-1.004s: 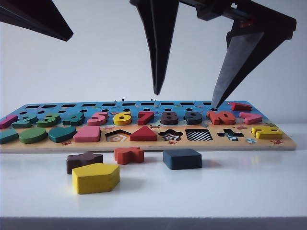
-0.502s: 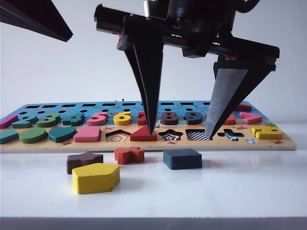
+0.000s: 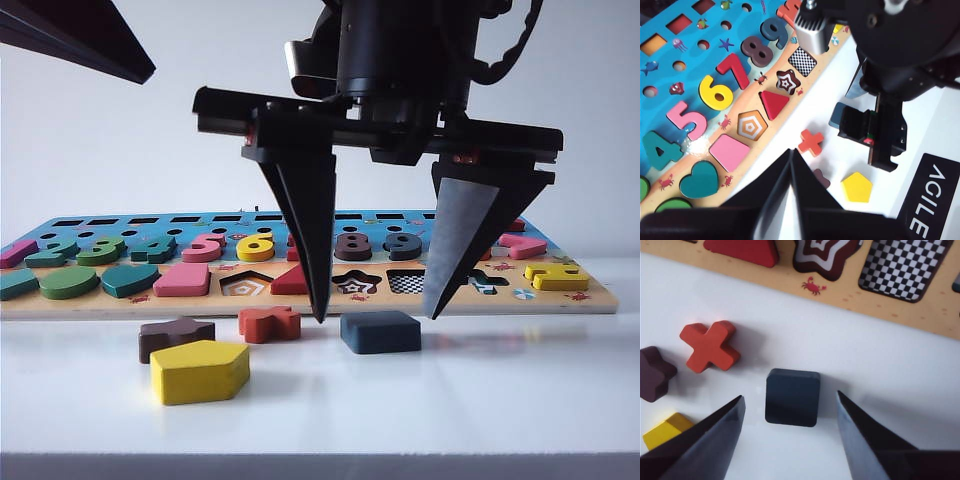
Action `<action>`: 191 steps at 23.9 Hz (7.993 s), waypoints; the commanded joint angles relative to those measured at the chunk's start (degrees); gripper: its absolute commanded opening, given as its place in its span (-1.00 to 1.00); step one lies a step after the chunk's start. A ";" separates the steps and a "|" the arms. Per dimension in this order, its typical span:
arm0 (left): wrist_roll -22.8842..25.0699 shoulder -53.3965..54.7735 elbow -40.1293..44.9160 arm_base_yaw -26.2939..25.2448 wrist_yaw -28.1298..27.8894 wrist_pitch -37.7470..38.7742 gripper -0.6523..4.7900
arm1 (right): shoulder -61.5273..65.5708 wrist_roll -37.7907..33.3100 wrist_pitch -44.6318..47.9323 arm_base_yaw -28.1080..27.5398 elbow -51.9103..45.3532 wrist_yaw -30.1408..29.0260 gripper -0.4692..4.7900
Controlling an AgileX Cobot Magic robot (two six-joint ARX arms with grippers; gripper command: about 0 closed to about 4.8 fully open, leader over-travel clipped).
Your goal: Insert the cube into the slot.
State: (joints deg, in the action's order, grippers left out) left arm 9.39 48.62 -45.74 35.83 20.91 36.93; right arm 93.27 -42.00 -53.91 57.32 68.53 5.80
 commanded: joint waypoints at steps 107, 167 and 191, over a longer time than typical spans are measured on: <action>0.04 -5.35 4.87 0.11 0.09 -8.94 -0.70 | -0.02 -3.65 5.27 -8.48 3.08 13.38 -0.75; 0.09 -9.31 7.08 0.11 -0.37 -8.81 -0.70 | 1.40 -3.32 4.61 -8.87 2.99 12.48 -0.10; 0.07 -9.31 7.08 0.11 -0.37 -8.79 -0.70 | -3.30 -2.75 4.61 -8.70 3.17 12.61 0.26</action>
State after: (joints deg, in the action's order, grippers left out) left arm 9.39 39.33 -38.37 35.88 20.49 29.19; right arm 90.94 -45.15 -49.69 48.51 71.48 18.44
